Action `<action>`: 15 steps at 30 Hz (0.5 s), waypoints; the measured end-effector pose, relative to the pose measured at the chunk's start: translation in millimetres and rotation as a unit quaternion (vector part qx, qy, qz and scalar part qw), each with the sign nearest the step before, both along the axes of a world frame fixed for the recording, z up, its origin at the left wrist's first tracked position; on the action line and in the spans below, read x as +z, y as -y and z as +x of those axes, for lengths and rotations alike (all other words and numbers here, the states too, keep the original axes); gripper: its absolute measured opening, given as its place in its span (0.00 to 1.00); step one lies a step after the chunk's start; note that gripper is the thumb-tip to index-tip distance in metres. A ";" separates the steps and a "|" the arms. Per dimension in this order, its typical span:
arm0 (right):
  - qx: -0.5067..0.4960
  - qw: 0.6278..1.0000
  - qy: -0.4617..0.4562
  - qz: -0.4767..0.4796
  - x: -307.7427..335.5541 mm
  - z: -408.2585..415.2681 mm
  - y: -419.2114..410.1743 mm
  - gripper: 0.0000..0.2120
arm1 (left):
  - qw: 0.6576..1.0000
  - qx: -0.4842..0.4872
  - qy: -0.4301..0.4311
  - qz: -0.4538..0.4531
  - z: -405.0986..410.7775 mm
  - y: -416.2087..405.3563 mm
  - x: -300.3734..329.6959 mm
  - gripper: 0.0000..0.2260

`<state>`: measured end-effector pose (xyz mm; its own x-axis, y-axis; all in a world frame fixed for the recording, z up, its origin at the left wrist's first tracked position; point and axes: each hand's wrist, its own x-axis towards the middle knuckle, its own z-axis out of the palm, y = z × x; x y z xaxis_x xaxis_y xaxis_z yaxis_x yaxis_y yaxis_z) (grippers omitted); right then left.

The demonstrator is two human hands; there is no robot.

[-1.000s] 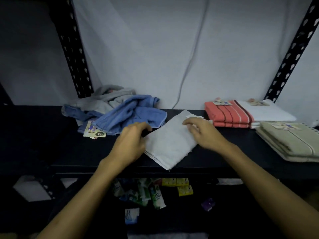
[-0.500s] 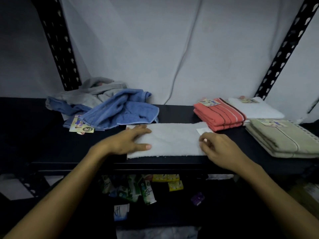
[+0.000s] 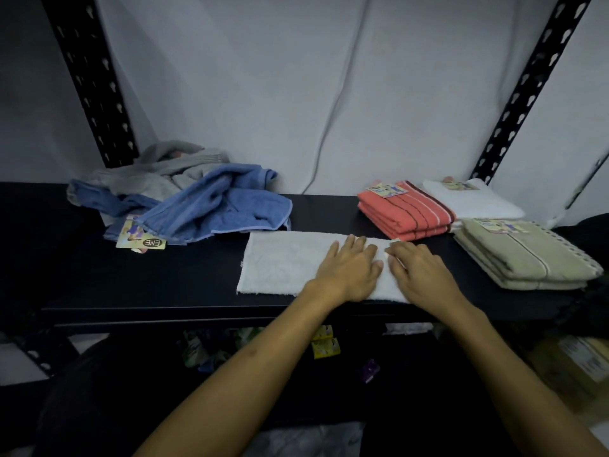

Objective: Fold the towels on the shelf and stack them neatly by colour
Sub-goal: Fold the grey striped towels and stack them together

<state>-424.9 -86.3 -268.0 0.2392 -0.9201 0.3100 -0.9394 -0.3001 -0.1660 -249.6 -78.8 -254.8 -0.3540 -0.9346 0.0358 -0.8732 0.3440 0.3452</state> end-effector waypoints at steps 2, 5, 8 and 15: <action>-0.005 1.000 -0.019 0.006 1.8 -9.4 -0.7 0.15 | 1.000 -0.003 0.030 0.007 -3.6 3.5 -6.1 0.26; -0.004 0.999 -0.033 0.010 11.6 -1.4 6.8 0.12 | 0.999 0.000 0.047 0.020 -7.5 5.7 -3.6 0.26; 0.043 0.996 0.059 0.049 9.7 13.3 12.2 0.21 | 0.998 0.004 0.054 0.022 -4.4 4.7 -4.3 0.27; 0.046 0.993 0.018 0.108 -2.9 5.4 15.7 0.25 | 0.992 0.087 0.085 0.026 82.6 12.3 -0.3 0.29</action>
<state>-419.5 -102.0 -270.9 0.3173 -0.9411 0.1169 -0.9022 -0.3376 -0.2684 -167.0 -91.1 -255.0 -0.1845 -0.9810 -0.0603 -0.9649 0.1691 0.2007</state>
